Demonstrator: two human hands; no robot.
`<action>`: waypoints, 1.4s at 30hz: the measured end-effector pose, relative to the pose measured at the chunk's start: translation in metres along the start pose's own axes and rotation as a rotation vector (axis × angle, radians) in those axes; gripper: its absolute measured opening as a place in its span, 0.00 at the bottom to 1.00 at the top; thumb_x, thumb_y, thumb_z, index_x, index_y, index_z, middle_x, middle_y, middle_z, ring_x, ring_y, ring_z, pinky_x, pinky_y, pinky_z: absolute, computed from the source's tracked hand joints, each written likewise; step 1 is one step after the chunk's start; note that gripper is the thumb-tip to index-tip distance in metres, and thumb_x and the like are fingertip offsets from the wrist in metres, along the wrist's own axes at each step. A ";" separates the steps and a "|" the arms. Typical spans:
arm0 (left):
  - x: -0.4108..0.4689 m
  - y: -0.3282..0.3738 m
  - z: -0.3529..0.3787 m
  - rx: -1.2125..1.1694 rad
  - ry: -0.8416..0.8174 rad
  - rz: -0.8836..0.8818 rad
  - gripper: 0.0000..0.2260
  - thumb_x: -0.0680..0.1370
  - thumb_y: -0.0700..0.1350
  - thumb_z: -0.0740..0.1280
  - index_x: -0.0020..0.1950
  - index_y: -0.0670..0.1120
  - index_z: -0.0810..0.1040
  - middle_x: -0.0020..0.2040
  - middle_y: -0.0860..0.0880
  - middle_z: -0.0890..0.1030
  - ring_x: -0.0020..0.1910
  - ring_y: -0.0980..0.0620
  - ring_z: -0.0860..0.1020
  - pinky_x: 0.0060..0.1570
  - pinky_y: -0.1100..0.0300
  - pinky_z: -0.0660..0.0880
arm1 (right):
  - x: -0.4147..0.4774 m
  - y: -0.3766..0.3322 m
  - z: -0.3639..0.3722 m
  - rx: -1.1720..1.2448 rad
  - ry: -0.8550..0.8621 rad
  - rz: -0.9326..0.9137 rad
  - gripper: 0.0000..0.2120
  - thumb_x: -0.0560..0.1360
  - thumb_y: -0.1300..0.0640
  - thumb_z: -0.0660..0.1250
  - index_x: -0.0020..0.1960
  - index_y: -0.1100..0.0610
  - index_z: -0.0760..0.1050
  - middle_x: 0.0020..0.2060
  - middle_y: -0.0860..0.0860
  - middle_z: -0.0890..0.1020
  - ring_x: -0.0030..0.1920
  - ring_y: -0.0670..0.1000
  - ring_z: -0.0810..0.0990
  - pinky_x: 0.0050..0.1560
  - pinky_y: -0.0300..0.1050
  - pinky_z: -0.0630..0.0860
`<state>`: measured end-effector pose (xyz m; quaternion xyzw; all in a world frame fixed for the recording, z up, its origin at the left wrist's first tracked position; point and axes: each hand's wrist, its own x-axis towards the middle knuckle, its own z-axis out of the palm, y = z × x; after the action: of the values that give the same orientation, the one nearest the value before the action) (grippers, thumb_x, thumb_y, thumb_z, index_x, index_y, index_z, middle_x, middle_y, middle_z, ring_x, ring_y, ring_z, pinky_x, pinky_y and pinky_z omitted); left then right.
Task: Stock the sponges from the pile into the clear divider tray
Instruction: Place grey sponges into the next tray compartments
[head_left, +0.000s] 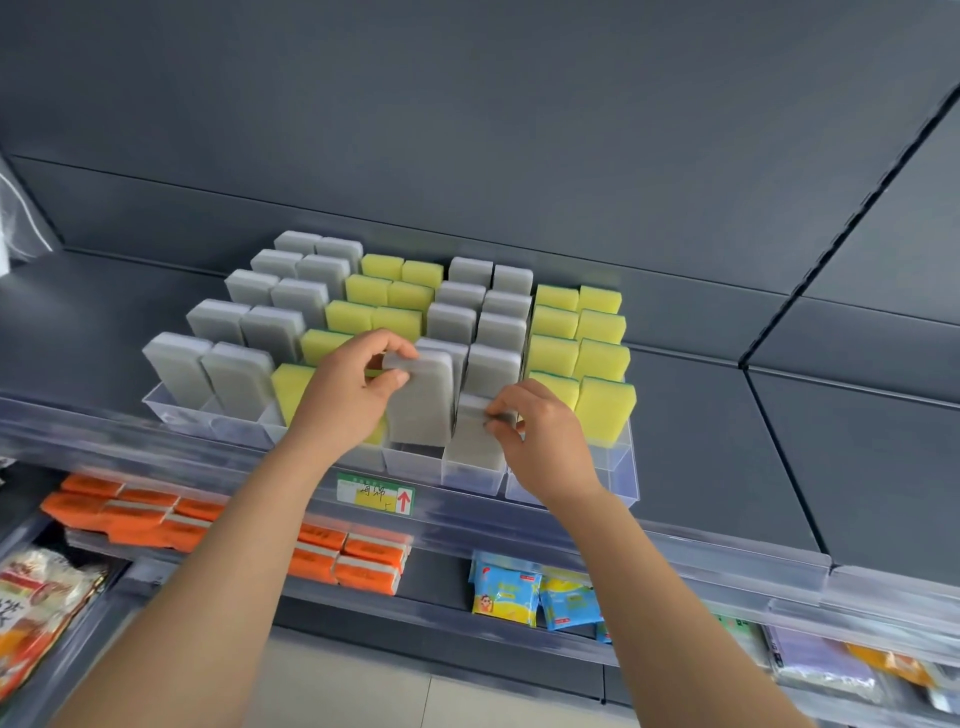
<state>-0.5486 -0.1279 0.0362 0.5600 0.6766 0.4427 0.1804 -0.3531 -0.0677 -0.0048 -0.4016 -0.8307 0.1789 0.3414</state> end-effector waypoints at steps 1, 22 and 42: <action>0.001 -0.001 0.000 0.004 0.003 -0.002 0.09 0.76 0.39 0.66 0.48 0.53 0.77 0.47 0.61 0.77 0.47 0.57 0.76 0.44 0.63 0.71 | 0.000 0.000 0.000 0.000 0.000 0.002 0.03 0.70 0.67 0.69 0.42 0.60 0.79 0.41 0.52 0.79 0.36 0.48 0.72 0.38 0.40 0.71; 0.004 -0.025 0.021 0.466 -0.081 0.293 0.07 0.72 0.30 0.67 0.46 0.38 0.82 0.54 0.44 0.80 0.55 0.44 0.75 0.53 0.61 0.66 | 0.000 -0.002 0.003 -0.038 -0.026 0.038 0.11 0.72 0.64 0.69 0.55 0.58 0.78 0.49 0.52 0.80 0.44 0.53 0.78 0.45 0.46 0.77; 0.001 0.044 0.062 0.608 -0.040 0.494 0.12 0.71 0.37 0.70 0.54 0.43 0.81 0.53 0.46 0.81 0.55 0.45 0.77 0.55 0.48 0.74 | -0.039 0.033 -0.052 -0.396 -0.009 0.135 0.22 0.74 0.52 0.69 0.66 0.55 0.72 0.61 0.52 0.77 0.65 0.56 0.71 0.64 0.52 0.68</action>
<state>-0.4770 -0.1036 0.0379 0.7425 0.6180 0.2411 -0.0928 -0.2809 -0.0773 -0.0038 -0.5150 -0.8224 0.0365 0.2391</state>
